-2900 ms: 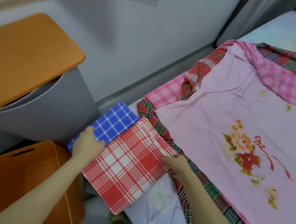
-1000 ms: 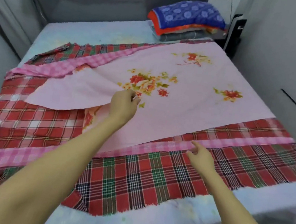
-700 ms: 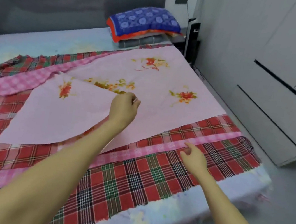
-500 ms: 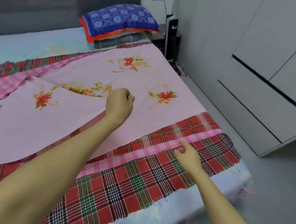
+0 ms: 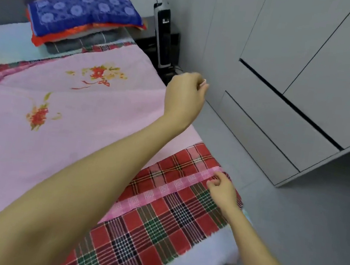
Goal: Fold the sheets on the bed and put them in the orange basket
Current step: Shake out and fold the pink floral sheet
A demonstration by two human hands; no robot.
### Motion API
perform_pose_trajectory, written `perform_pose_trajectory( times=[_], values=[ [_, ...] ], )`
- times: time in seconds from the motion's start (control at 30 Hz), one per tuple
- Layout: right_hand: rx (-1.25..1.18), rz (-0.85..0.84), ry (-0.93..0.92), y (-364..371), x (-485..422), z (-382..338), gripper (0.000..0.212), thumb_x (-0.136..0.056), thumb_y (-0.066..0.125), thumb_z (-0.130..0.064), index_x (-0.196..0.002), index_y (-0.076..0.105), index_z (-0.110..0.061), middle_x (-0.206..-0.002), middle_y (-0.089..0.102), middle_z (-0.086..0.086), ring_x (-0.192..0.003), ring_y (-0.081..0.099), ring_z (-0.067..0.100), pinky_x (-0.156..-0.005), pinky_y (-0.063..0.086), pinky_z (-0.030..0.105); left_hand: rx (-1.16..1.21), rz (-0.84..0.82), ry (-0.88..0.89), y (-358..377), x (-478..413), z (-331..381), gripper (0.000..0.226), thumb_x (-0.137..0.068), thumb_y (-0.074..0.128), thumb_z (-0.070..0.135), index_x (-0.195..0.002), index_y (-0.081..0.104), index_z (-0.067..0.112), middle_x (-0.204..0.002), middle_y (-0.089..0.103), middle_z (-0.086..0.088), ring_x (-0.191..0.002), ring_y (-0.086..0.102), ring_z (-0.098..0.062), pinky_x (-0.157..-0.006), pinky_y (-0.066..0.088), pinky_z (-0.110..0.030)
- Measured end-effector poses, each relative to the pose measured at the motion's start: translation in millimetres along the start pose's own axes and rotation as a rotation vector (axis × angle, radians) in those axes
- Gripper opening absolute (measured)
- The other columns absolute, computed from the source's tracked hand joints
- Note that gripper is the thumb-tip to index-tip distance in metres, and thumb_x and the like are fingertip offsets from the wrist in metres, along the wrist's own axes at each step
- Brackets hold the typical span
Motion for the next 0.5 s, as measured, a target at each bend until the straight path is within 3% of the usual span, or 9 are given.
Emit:
perform_pose_trajectory(
  times=[0.1,0.2,0.3,0.5],
  values=[
    [-0.017,-0.008,0.036,-11,-66,26,0.039,-0.087,0.048,-0.011,-0.125,0.056,-0.014,-0.108,0.064,0.007,-0.074,0.052,0.022,-0.071,0.043,0.033,-0.065,-0.02,-0.229,64,-6,-38,0.029,-0.083,0.051,0.014,-0.06,0.058,-0.002,-0.06,0.061,-0.02,-0.058,0.053,-0.032,-0.061,0.047,-0.041],
    [0.023,-0.062,0.061,-19,-115,44,0.033,-0.088,0.047,-0.009,-0.118,0.06,-0.01,-0.108,0.065,0.012,-0.082,0.059,0.027,-0.08,0.049,0.039,-0.155,-0.039,-0.463,107,10,-85,0.027,-0.084,0.053,0.013,-0.059,0.056,0.001,-0.059,0.059,-0.013,-0.071,0.061,-0.031,-0.057,0.04,-0.036],
    [0.022,-0.1,0.085,-24,-163,56,0.037,-0.087,0.052,-0.008,-0.123,0.058,-0.008,-0.121,0.062,0.013,-0.106,0.059,0.031,-0.094,0.046,0.037,-0.249,-0.055,-0.572,134,27,-116,0.027,-0.086,0.053,0.015,-0.062,0.051,0.002,-0.061,0.059,-0.014,-0.068,0.056,-0.034,-0.055,0.035,-0.035],
    [-0.006,-0.156,0.134,3,-251,44,0.034,-0.09,0.056,-0.016,-0.123,0.059,-0.005,-0.124,0.062,0.014,-0.113,0.057,0.029,-0.095,0.042,0.034,-0.338,-0.02,-0.692,152,29,-150,0.008,-0.084,0.058,0.011,-0.083,0.054,0.004,-0.071,0.063,-0.011,-0.07,0.057,-0.033,-0.059,0.042,-0.038]
  ],
)
Point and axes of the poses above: each hand's wrist, its own x-axis away from the middle knuckle, its own y-axis out of the palm, z = x × y, the point moved 1 cm from there along -x, towards the middle knuckle
